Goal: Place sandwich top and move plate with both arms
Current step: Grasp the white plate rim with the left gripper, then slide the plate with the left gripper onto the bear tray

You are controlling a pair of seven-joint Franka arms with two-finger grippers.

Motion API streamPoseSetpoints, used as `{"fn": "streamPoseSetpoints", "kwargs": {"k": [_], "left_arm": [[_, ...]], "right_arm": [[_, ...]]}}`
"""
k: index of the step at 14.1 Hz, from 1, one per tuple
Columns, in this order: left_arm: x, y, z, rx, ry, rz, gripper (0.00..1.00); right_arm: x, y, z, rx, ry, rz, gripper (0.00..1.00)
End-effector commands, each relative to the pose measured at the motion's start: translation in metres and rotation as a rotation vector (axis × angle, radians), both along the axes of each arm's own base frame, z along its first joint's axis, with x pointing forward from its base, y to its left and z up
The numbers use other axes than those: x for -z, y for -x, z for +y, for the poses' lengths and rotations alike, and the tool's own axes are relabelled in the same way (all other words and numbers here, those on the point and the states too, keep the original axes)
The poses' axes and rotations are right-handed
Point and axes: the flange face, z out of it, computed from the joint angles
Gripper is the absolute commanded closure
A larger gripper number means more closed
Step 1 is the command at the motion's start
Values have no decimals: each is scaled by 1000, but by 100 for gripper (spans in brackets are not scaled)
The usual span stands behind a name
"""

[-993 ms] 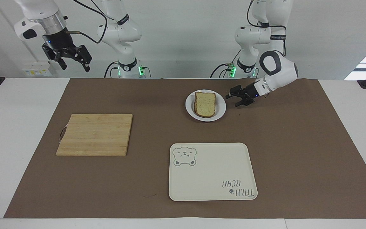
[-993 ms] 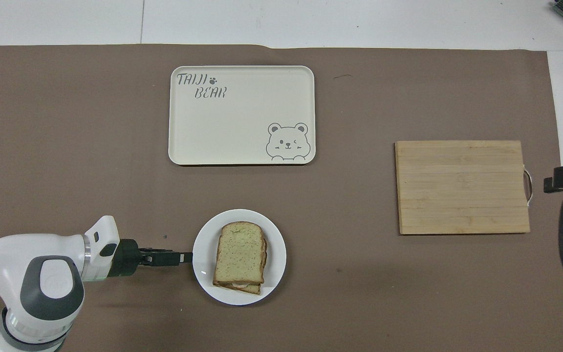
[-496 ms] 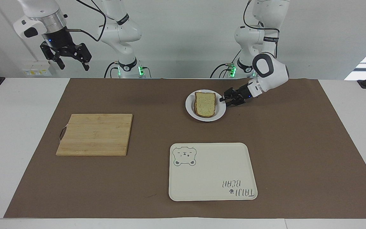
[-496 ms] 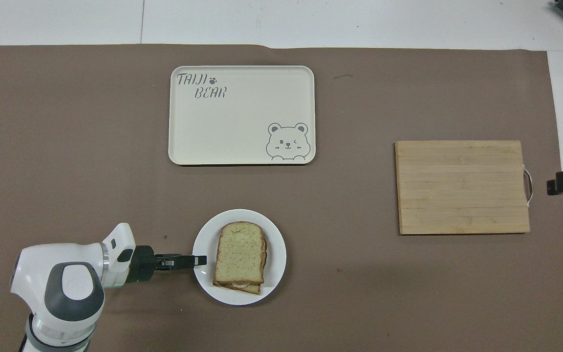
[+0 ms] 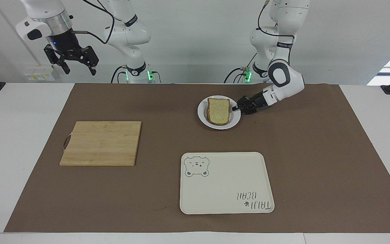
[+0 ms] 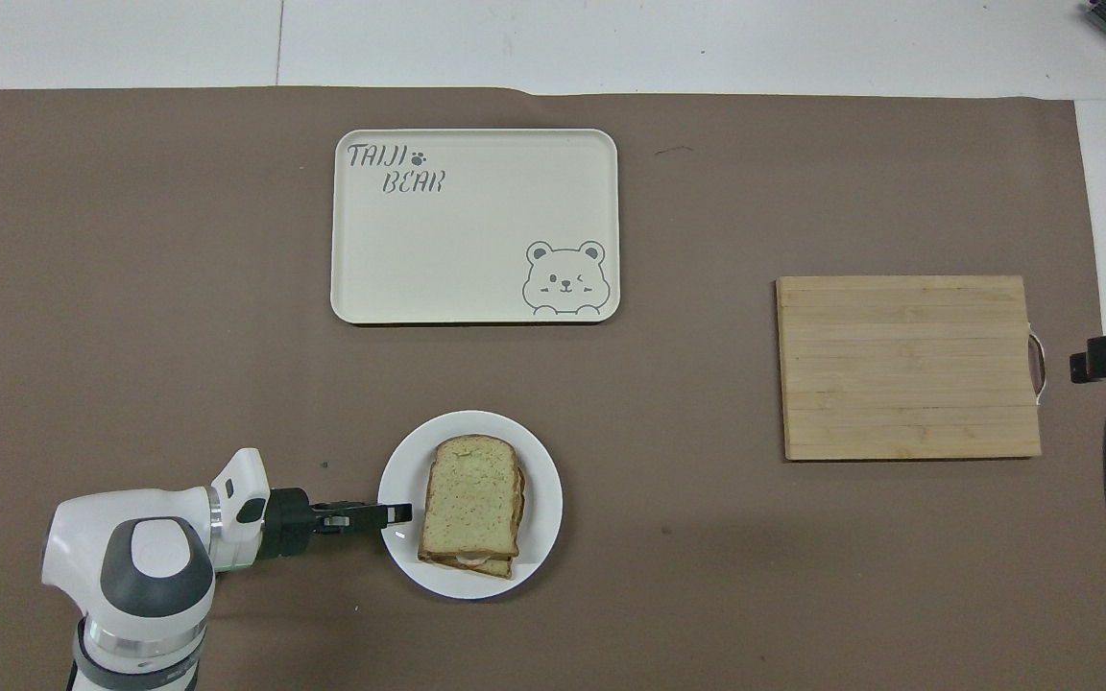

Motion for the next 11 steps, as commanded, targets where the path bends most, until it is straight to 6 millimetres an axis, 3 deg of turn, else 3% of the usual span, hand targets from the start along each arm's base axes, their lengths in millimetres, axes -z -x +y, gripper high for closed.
{"fn": "streamPoseSetpoints", "kwargs": {"k": [1, 4, 11], "left_arm": [[4, 4, 0, 3, 18, -12, 74], [3, 3, 6, -5, 39, -9, 98], [3, 4, 10, -17, 55, 3, 100]], "right_arm": [[-1, 1, 0, -26, 9, -15, 0], [4, 0, -1, -19, 8, -35, 0], [3, 0, -4, -17, 5, -37, 0]]}}
